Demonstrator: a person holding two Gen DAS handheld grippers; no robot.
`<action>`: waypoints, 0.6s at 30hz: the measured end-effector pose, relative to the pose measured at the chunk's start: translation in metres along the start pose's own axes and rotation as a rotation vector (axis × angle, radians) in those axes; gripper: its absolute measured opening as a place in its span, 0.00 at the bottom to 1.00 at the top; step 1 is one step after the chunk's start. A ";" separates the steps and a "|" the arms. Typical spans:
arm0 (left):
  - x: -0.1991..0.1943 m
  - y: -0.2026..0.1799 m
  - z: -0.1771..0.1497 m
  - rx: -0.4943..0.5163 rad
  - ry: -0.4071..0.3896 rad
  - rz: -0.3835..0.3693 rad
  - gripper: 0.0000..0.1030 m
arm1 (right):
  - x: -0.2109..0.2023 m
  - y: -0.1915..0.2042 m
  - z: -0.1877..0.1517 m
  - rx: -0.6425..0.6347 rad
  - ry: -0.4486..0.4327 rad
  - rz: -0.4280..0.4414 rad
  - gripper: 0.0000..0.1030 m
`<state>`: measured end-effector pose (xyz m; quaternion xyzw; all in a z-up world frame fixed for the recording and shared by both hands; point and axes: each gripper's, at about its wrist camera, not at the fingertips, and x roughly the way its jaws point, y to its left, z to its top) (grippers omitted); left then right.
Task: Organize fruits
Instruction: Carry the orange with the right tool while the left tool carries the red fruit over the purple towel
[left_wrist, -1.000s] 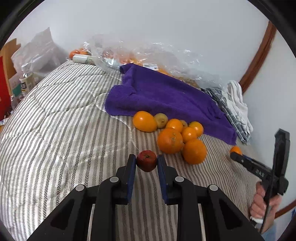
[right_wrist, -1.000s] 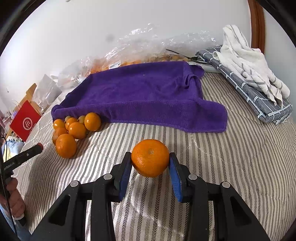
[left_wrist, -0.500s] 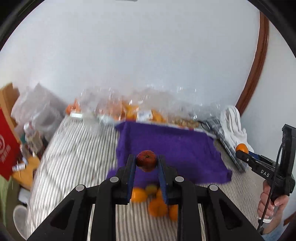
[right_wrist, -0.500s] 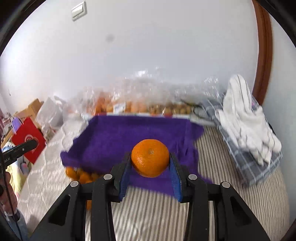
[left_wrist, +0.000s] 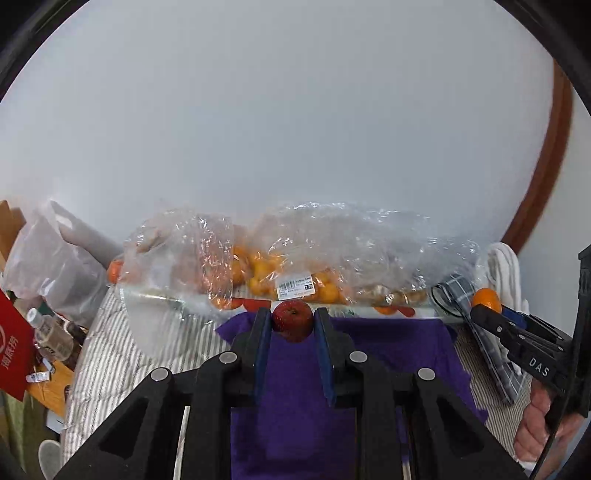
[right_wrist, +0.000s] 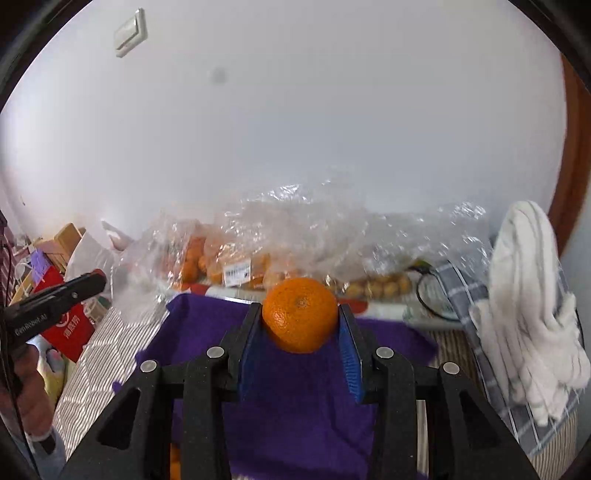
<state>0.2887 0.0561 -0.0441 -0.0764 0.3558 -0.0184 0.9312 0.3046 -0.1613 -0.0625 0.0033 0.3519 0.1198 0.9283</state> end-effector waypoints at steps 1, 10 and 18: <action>0.010 -0.001 0.001 -0.001 0.011 0.006 0.22 | 0.005 0.000 0.001 -0.003 0.004 0.001 0.39; 0.086 0.002 -0.021 0.038 0.153 0.055 0.22 | 0.078 -0.011 -0.025 -0.032 0.164 0.006 0.38; 0.110 -0.007 -0.033 0.072 0.218 0.063 0.22 | 0.106 -0.033 -0.044 -0.001 0.257 -0.002 0.38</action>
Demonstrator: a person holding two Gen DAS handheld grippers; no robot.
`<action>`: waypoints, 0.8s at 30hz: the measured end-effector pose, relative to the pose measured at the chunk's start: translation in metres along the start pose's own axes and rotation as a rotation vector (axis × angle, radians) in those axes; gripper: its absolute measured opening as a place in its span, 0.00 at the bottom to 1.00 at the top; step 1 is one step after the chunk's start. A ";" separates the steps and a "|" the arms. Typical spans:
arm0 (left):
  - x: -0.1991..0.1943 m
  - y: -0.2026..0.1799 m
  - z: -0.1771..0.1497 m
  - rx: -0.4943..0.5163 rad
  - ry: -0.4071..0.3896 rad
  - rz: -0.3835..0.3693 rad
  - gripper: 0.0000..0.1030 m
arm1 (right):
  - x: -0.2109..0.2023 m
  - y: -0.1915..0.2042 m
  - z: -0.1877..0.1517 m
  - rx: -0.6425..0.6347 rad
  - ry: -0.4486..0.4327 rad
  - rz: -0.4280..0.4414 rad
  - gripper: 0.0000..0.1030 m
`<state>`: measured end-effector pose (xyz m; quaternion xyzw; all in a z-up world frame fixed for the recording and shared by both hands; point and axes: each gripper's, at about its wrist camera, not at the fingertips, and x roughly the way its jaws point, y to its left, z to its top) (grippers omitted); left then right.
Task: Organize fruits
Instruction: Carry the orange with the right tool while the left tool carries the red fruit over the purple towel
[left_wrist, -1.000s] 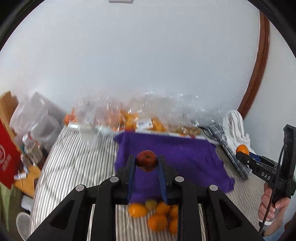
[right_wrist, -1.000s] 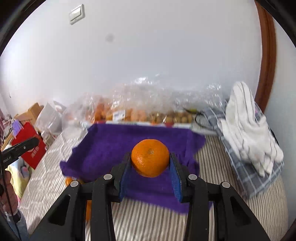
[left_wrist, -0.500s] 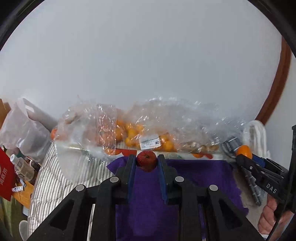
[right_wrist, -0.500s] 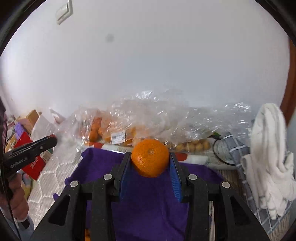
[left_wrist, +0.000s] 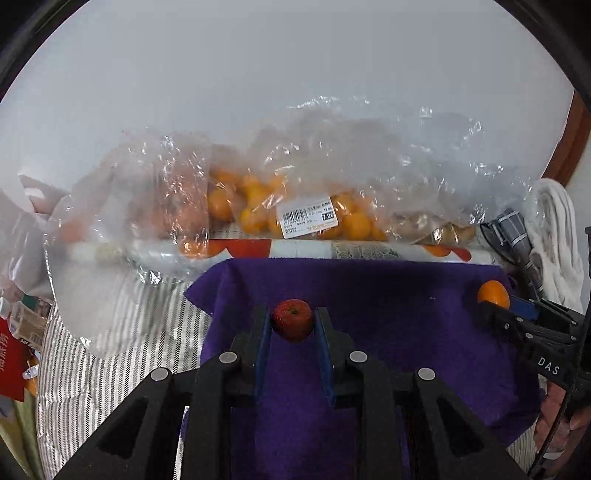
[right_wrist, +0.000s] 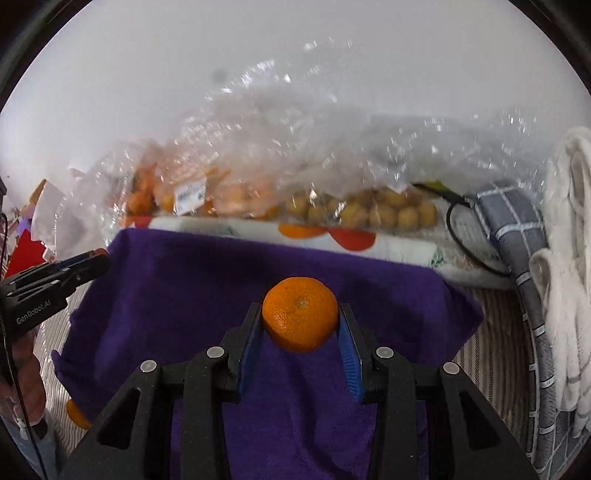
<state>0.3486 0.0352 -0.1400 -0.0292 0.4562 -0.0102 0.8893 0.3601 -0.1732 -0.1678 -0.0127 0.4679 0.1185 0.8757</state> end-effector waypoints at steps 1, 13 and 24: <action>0.003 -0.002 -0.001 0.005 0.008 0.007 0.22 | 0.003 -0.002 -0.001 0.007 0.011 0.007 0.38; 0.033 0.000 -0.009 -0.026 0.119 0.041 0.22 | 0.022 -0.008 -0.005 0.001 0.122 -0.011 0.38; 0.048 -0.006 -0.015 -0.020 0.163 0.083 0.22 | 0.031 0.003 -0.007 -0.035 0.151 -0.047 0.39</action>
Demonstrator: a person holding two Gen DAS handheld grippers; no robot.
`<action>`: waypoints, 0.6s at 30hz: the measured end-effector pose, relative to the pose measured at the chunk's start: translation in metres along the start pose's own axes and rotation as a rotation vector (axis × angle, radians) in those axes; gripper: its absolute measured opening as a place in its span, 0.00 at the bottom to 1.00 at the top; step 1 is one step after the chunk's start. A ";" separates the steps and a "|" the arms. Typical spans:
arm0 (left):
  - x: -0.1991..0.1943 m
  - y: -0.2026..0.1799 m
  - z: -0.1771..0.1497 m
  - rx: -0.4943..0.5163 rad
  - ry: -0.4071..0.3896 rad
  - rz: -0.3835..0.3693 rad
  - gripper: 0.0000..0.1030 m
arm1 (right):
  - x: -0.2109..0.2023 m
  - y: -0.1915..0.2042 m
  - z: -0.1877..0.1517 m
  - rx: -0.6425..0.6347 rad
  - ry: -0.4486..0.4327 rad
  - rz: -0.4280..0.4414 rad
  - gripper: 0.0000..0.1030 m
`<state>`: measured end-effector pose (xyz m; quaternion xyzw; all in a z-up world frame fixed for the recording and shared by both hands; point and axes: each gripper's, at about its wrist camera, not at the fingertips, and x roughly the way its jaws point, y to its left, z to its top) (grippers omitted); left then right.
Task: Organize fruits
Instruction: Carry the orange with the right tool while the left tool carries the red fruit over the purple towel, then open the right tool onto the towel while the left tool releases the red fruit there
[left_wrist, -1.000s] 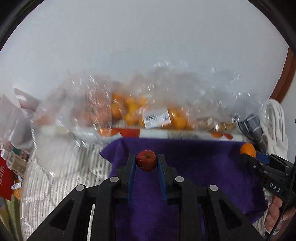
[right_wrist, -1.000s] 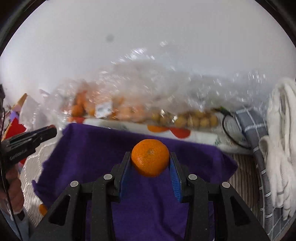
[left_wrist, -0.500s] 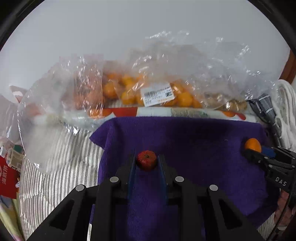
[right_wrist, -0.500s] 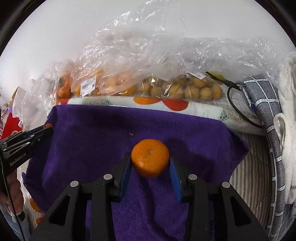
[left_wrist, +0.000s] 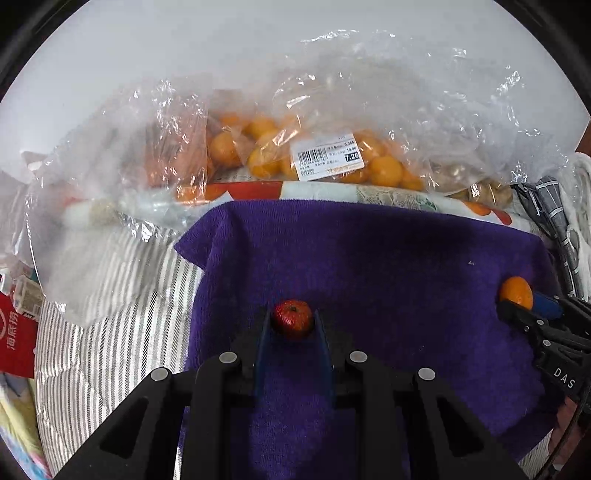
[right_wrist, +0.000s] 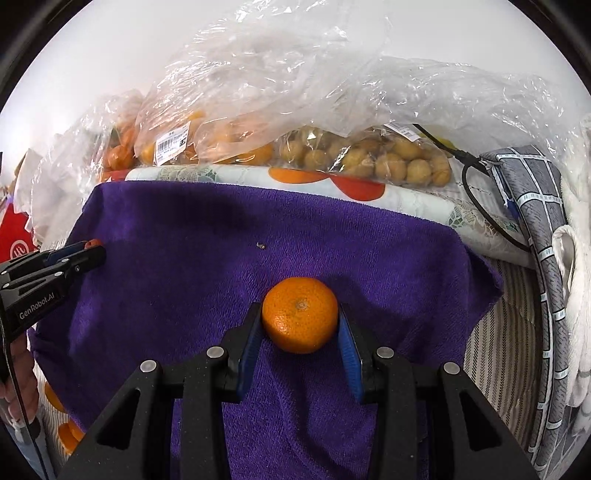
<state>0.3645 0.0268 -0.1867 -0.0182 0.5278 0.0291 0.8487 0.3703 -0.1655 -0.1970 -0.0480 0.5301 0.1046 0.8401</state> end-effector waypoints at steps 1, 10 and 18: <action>0.000 -0.001 -0.001 0.000 0.005 -0.004 0.22 | -0.001 -0.001 0.000 0.000 0.000 -0.002 0.39; -0.023 0.000 0.001 -0.017 -0.044 0.044 0.32 | -0.018 0.010 0.007 -0.020 -0.055 -0.023 0.53; -0.061 0.001 0.000 -0.042 -0.127 0.009 0.36 | -0.067 0.025 0.006 0.022 -0.197 -0.009 0.61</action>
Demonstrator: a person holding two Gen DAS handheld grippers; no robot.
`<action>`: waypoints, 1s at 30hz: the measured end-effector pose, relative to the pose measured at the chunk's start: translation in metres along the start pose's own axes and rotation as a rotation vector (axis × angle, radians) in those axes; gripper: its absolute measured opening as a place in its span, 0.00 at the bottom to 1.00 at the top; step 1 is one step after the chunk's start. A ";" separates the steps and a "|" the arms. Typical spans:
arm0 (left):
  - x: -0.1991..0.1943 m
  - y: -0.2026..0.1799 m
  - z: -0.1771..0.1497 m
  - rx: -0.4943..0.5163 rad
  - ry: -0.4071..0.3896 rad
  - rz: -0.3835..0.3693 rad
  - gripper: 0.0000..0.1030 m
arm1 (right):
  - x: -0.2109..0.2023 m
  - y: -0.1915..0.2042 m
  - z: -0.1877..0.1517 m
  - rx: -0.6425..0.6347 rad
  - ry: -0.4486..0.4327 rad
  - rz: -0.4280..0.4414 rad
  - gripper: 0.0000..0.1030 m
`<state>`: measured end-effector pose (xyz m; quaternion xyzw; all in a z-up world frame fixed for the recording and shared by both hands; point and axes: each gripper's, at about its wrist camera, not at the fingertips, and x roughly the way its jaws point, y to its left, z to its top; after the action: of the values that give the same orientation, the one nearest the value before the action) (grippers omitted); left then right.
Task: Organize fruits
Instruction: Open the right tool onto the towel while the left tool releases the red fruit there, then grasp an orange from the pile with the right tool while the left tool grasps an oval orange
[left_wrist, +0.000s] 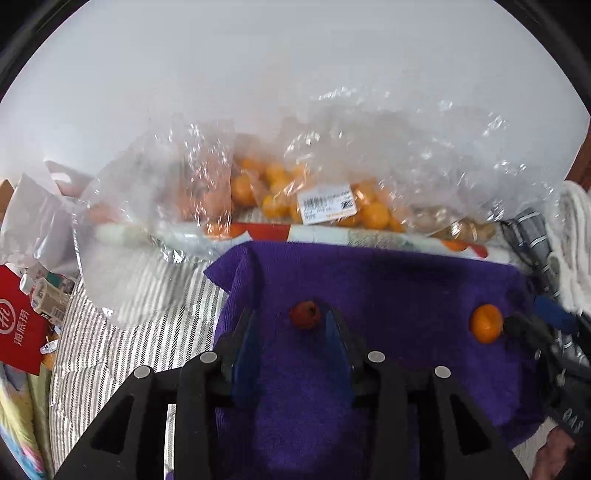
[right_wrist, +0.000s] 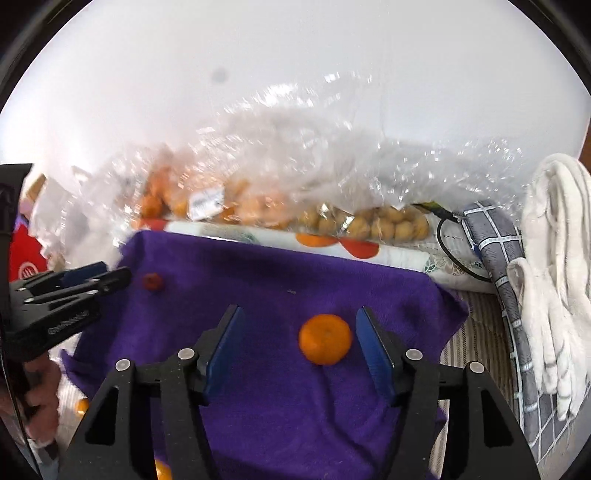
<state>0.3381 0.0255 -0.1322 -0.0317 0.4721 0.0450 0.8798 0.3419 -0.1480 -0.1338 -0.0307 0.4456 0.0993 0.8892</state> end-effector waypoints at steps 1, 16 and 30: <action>-0.006 0.001 0.001 0.000 -0.010 -0.004 0.36 | -0.007 0.003 -0.003 0.006 -0.009 0.003 0.61; -0.079 0.028 -0.072 0.088 -0.166 -0.080 0.36 | -0.078 0.018 -0.089 0.015 -0.070 -0.020 0.61; -0.072 0.110 -0.161 -0.027 -0.138 -0.159 0.36 | -0.082 0.063 -0.154 -0.045 -0.064 0.052 0.53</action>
<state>0.1527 0.1153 -0.1625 -0.0776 0.4057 -0.0167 0.9106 0.1599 -0.1209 -0.1590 -0.0357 0.4154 0.1333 0.8991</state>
